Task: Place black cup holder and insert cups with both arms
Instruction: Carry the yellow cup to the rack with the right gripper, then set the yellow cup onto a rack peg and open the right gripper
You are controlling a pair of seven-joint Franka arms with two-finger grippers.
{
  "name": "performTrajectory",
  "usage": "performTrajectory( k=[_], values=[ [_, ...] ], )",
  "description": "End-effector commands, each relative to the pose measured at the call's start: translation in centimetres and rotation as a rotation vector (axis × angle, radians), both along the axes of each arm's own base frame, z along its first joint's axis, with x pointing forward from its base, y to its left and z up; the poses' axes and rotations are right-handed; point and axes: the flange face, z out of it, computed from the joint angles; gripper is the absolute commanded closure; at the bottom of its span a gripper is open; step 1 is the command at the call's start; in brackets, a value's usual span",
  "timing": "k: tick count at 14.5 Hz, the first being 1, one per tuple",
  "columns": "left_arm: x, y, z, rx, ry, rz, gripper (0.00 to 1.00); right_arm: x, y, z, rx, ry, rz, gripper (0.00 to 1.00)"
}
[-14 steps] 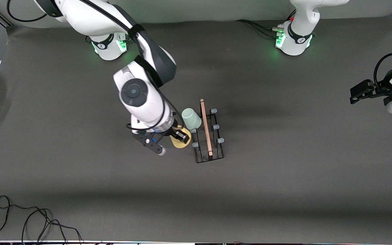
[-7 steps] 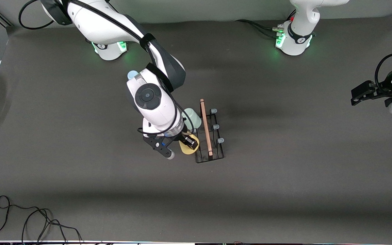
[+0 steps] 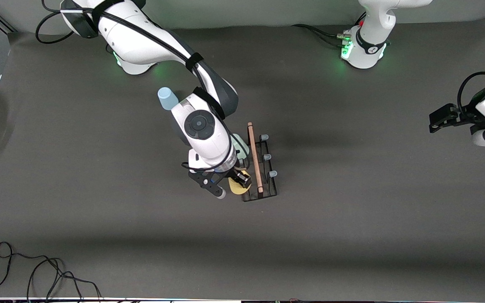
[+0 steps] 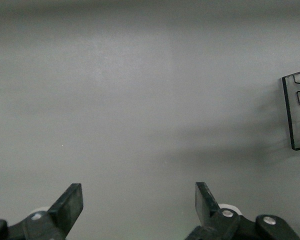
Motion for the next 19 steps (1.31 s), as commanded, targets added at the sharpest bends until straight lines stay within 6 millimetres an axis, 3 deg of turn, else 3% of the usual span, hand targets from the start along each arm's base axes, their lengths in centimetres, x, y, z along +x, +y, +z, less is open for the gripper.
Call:
performTrajectory(
  k=[1, 3, 5, 7, 10, 12, 16, 19],
  values=[
    [-0.1, -0.3, 0.1, -0.005, -0.017, 0.008, 0.00, 0.5, 0.4, -0.1, -0.044, -0.052, 0.010, 0.00],
    [-0.1, -0.3, 0.1, -0.005, -0.017, 0.008, 0.00, 1.1, -0.5, 1.2, -0.061, -0.070, 0.019, 0.00],
    [-0.1, -0.5, 0.1, -0.007, -0.018, 0.005, 0.00, 1.6, -3.2, 3.8, -0.118, -0.013, 0.044, 0.00],
    [-0.1, -0.5, 0.1, -0.007, -0.018, 0.005, 0.00, 2.3, -6.8, 8.1, -0.151, 0.030, 0.111, 0.00],
    [-0.1, -0.6, 0.2, -0.008, -0.020, 0.002, 0.00, 2.8, -15.1, 15.2, -0.148, 0.111, 0.236, 0.00],
    [-0.1, -0.6, 0.2, -0.008, -0.021, 0.002, 0.00, 2.8, -21.3, 18.9, -0.151, 0.163, 0.307, 0.00],
    [-0.1, -0.6, 0.2, -0.009, -0.023, 0.002, 0.00, 1.4, -32.1, 23.1, -0.146, 0.278, 0.454, 0.00],
    [-0.1, -0.6, 0.2, -0.009, -0.023, 0.002, 0.00, 0.4, -40.3, 26.4, -0.118, 0.269, 0.493, 0.00]
  ],
)
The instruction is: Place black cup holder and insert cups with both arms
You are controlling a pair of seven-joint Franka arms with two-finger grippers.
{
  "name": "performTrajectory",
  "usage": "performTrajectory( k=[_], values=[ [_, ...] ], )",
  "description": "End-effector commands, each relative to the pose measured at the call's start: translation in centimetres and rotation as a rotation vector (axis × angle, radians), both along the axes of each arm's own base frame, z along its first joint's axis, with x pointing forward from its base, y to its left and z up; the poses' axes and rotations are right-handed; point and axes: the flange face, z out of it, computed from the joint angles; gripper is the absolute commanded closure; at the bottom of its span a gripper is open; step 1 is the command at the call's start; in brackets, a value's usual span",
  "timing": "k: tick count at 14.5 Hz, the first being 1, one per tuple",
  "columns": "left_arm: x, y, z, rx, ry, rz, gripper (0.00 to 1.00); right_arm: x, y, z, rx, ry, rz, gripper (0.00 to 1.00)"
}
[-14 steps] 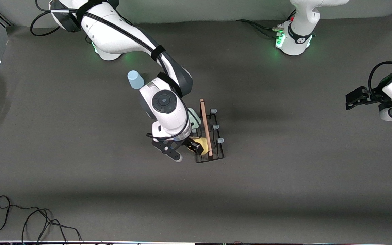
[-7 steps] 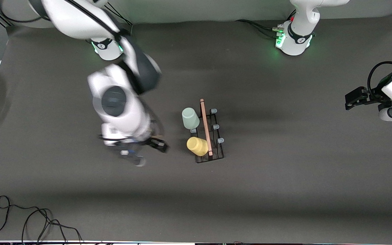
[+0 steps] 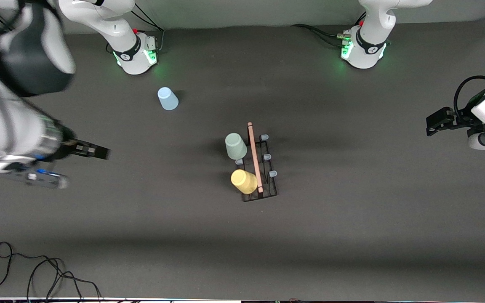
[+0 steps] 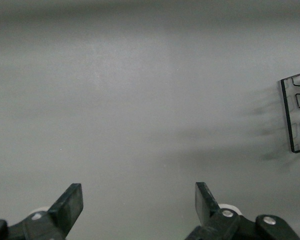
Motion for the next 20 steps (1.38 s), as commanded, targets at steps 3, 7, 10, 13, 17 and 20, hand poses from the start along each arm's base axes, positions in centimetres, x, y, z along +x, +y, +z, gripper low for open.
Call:
performTrajectory(
  k=[3, 7, 10, 13, 17, 20],
  values=[
    [-0.3, -0.3, 0.3, -0.007, -0.013, 0.007, 0.00, -1.9, -7.7, 3.3, 0.031, -0.024, 0.026, 0.00],
    [-0.3, -0.3, 0.3, -0.007, -0.015, 0.007, 0.00, -2.8, -13.3, 2.9, 0.045, -0.035, 0.110, 0.00],
    [-0.2, -0.3, 0.4, -0.008, -0.021, 0.007, 0.00, -4.6, -13.7, 2.1, 0.045, -0.114, 0.110, 0.00],
    [-0.2, -0.4, 0.5, -0.008, -0.024, 0.007, 0.00, -6.8, -13.1, 0.5, 0.048, -0.191, 0.125, 0.00],
    [-0.2, -0.4, 0.4, -0.008, -0.027, 0.007, 0.00, -7.1, -13.4, 0.8, -0.017, -0.180, 0.155, 0.00],
    [-0.1, -0.4, 0.5, -0.009, -0.029, 0.007, 0.00, -7.5, -11.7, 1.2, -0.020, -0.173, 0.176, 0.00]
  ],
)
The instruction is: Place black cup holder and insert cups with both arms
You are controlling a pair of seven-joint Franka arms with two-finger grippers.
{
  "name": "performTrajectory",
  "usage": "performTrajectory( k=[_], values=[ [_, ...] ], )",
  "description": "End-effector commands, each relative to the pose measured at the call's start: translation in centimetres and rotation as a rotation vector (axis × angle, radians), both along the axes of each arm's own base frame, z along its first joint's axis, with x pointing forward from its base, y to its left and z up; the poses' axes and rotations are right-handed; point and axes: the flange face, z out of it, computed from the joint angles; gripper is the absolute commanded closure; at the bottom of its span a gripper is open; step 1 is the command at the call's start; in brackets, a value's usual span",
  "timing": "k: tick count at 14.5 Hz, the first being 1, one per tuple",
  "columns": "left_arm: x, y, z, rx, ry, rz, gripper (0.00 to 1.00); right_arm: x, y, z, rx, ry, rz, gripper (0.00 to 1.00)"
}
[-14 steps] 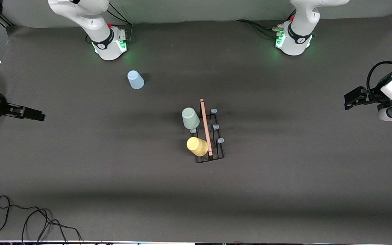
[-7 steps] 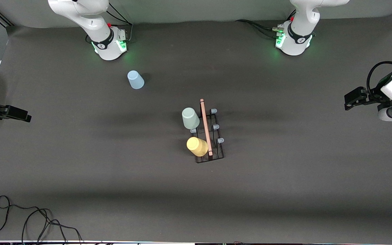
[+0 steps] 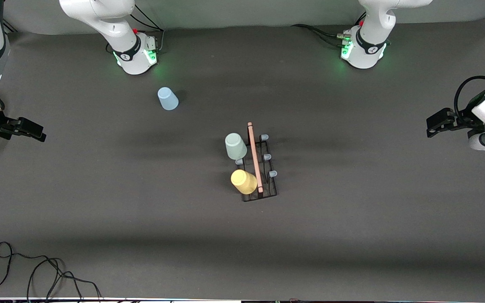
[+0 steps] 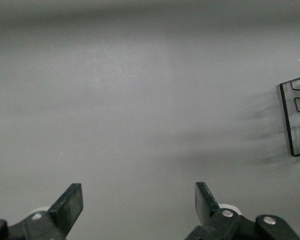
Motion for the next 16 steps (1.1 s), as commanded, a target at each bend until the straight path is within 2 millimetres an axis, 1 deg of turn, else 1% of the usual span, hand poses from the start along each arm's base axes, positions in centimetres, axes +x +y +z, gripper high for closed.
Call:
performTrajectory(
  k=[1, 3, 4, 7, 9, 12, 14, 16],
  values=[
    [-0.3, -0.3, 0.4, -0.007, -0.012, 0.008, 0.00, -0.7, 1.7, 0.9, -0.026, -0.015, 0.043, 0.00],
    [-0.3, -0.3, 0.3, -0.007, -0.011, 0.008, 0.00, 0.2, 1.7, 2.2, -0.028, -0.042, 0.040, 0.00],
    [-0.3, -0.3, 0.3, -0.007, -0.011, 0.008, 0.00, 0.3, 1.7, 2.6, -0.027, -0.049, 0.038, 0.00],
    [-0.3, -0.3, 0.4, -0.007, -0.012, 0.008, 0.00, 0.3, 1.4, 2.8, -0.018, -0.052, 0.029, 0.00],
    [-0.3, -0.3, 0.3, -0.007, -0.011, 0.008, 0.00, 0.2, 0.9, 3.3, -0.016, -0.063, 0.020, 0.00],
    [-0.3, -0.3, 0.3, -0.007, -0.009, 0.008, 0.00, 0.3, 1.2, 3.5, 0.016, -0.071, 0.016, 0.00],
    [-0.3, -0.3, 0.4, -0.007, -0.011, 0.008, 0.00, 0.3, 1.1, 4.2, 0.014, -0.084, 0.016, 0.00],
    [-0.4, -0.3, 0.3, -0.007, -0.009, 0.008, 0.00, 0.4, 1.2, 4.0, 0.016, -0.080, 0.017, 0.00]
  ],
)
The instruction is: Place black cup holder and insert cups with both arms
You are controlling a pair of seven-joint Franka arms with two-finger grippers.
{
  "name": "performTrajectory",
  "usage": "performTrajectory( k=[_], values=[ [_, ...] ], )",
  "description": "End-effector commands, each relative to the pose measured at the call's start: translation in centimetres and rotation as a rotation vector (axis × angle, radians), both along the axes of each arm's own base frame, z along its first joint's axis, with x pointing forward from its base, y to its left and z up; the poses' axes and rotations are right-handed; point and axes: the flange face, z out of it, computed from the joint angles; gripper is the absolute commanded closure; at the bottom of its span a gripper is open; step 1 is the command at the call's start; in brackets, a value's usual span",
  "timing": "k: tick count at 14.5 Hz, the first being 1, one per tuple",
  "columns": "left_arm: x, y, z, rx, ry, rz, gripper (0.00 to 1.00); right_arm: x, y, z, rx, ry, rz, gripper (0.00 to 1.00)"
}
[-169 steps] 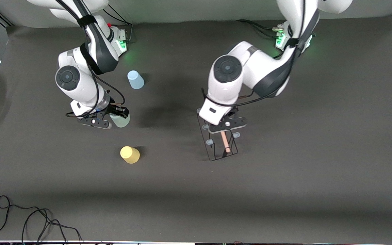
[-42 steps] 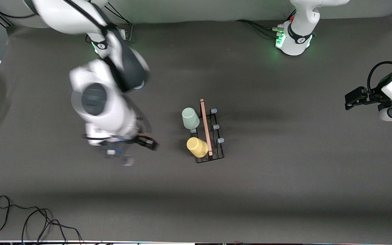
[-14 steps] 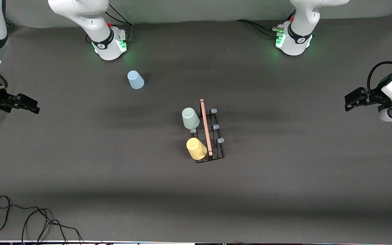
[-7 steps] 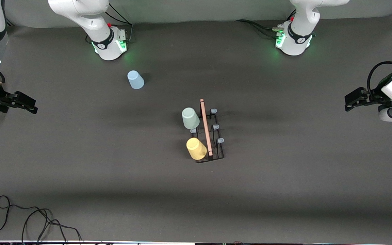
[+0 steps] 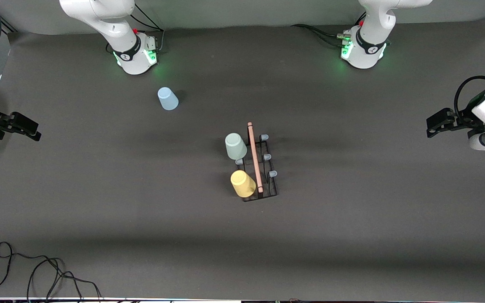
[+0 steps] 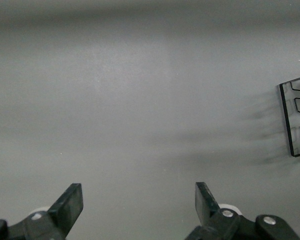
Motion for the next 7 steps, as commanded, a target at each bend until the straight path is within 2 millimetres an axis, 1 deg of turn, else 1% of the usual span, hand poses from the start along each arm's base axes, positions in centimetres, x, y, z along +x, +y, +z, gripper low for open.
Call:
performTrajectory(
  k=[1, 5, 7],
  values=[
    [-0.32, -0.27, 0.19, -0.007, -0.007, 0.008, 0.00, 0.00, 0.16, 0.59, 0.019, -0.007, 0.000, 0.00],
    [-0.32, -0.27, 0.19, -0.007, -0.007, 0.008, 0.00, -0.18, 0.16, 0.60, 0.019, -0.004, 0.000, 0.00],
    [-0.32, -0.27, 0.19, -0.007, -0.007, 0.008, 0.00, -0.85, 0.10, 0.07, 0.022, 0.056, 0.004, 0.00]
  ],
)
